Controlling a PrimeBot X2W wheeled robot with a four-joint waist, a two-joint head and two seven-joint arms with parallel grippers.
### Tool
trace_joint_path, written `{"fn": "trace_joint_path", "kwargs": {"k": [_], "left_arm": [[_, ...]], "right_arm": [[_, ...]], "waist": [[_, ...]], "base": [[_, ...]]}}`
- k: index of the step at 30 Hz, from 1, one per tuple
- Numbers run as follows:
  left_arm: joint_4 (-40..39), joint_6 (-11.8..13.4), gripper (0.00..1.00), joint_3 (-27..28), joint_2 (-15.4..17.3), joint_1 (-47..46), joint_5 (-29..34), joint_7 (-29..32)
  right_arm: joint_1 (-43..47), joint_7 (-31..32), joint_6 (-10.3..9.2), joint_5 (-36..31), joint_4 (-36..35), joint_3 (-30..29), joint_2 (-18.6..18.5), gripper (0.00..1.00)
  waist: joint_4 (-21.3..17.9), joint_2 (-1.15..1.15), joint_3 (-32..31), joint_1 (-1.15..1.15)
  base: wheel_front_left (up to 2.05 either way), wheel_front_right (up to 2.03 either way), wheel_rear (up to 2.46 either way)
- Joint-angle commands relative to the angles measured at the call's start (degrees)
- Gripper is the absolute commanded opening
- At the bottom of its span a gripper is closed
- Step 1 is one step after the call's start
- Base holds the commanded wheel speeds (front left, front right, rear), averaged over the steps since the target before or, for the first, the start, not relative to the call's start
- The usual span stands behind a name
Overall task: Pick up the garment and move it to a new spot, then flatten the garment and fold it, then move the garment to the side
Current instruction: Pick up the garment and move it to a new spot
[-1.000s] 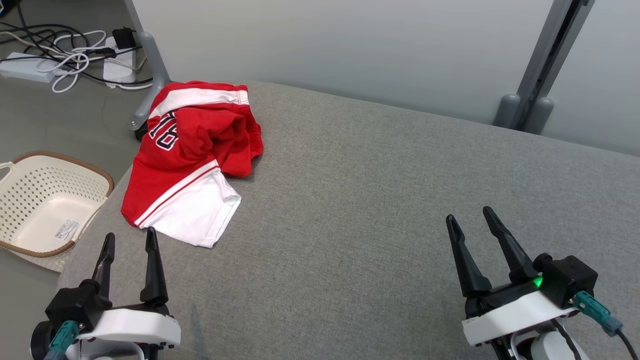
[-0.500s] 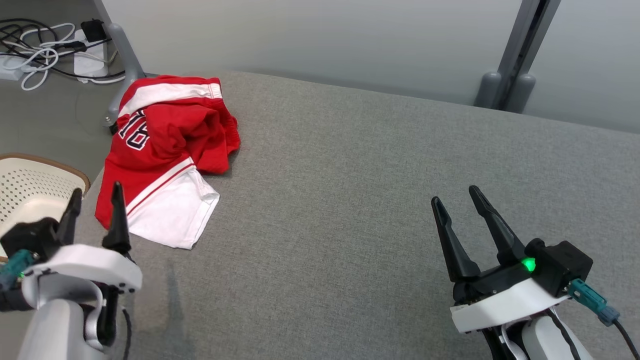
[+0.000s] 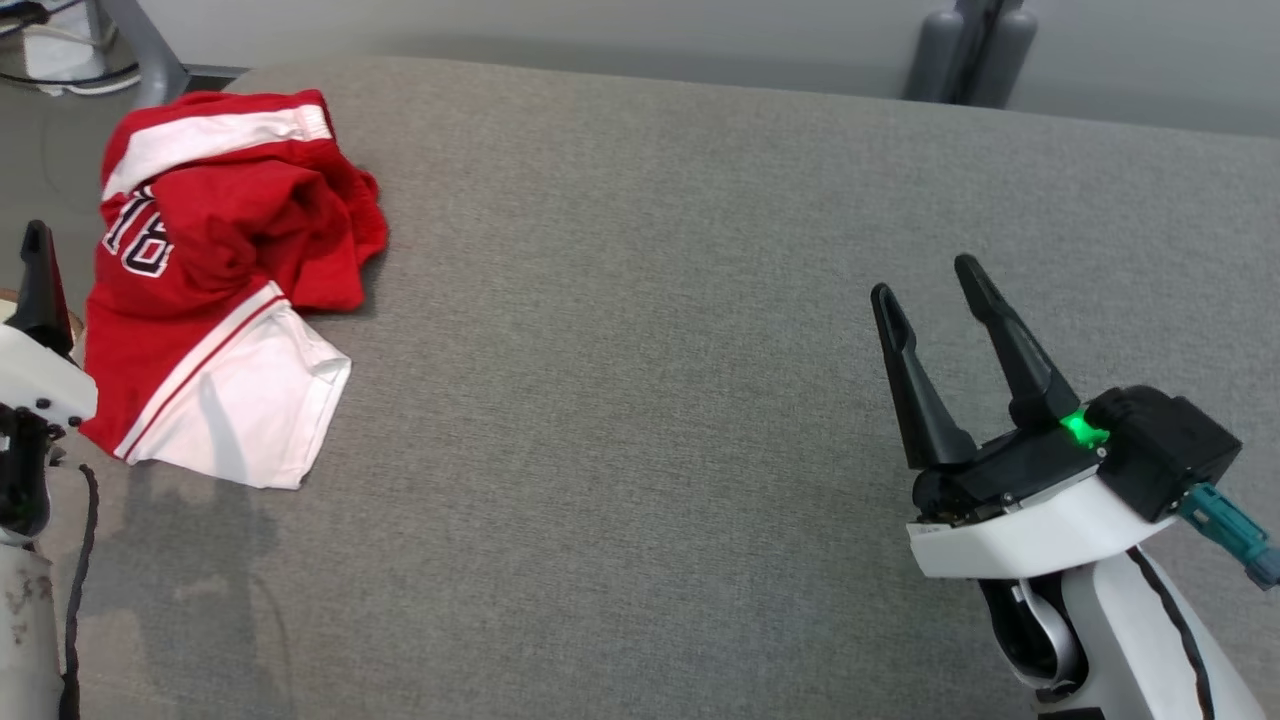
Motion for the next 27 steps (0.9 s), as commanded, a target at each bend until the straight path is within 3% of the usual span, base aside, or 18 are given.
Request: {"fn": "trace_joint_path", "kwargs": {"k": [1,12,19,22,23,24,26,27], "left_arm": [[0.8,-0.4,1.00,0.2,0.3,-1.7,-0.6,0.8],[11.2,-2.3,1.00,1.4,7.6,-12.1,-5.9,13.8],[18.0,1.8,1.00,1.9,10.7,-15.6,-6.4,21.1],[20.0,1.8,0.99,1.6,10.9,-15.7,-6.8,23.2],[20.3,1.6,0.79,1.5,11.1,-15.7,-6.8,23.7],[20.5,1.5,0.43,1.4,11.4,-15.7,-6.9,23.8],[20.8,1.4,0.00,1.4,11.8,-15.5,-6.9,23.7],[20.9,1.3,0.00,1.3,11.9,-15.3,-6.9,23.7]], "right_arm": [[-1.0,0.0,0.09,0.0,-0.6,-0.3,-0.4,1.00],[-5.6,0.0,0.08,-0.1,-3.1,0.0,0.0,1.00],[-6.7,0.0,0.07,-0.4,-4.0,0.0,0.6,1.00],[-6.7,0.0,0.07,-0.5,-4.3,-0.3,0.8,1.00],[-6.6,0.0,0.07,-0.5,-4.4,-0.4,0.8,1.00],[-6.4,0.0,0.07,-0.5,-4.5,-0.6,0.9,1.00],[-6.0,0.0,0.07,-0.6,-4.5,-0.8,1.0,1.00],[-5.9,0.0,0.07,-0.6,-4.5,-0.9,1.0,1.00]], "waist": [[-2.2,0.00,2.4,0.00],[-9.2,0.00,8.9,0.00],[-12.9,0.00,11.7,0.00],[-14.0,0.00,12.2,0.00],[-14.2,0.00,12.3,0.00],[-14.4,0.00,12.3,0.00],[-14.6,0.00,12.3,0.00],[-14.7,0.00,12.2,0.00]], "base": [[0.00,0.00,0.00],[0.00,0.00,0.00],[0.00,0.00,0.00],[0.00,0.00,0.00],[0.00,0.00,0.00],[0.00,0.00,0.00],[0.00,0.00,0.00],[0.00,0.00,0.00]]}}
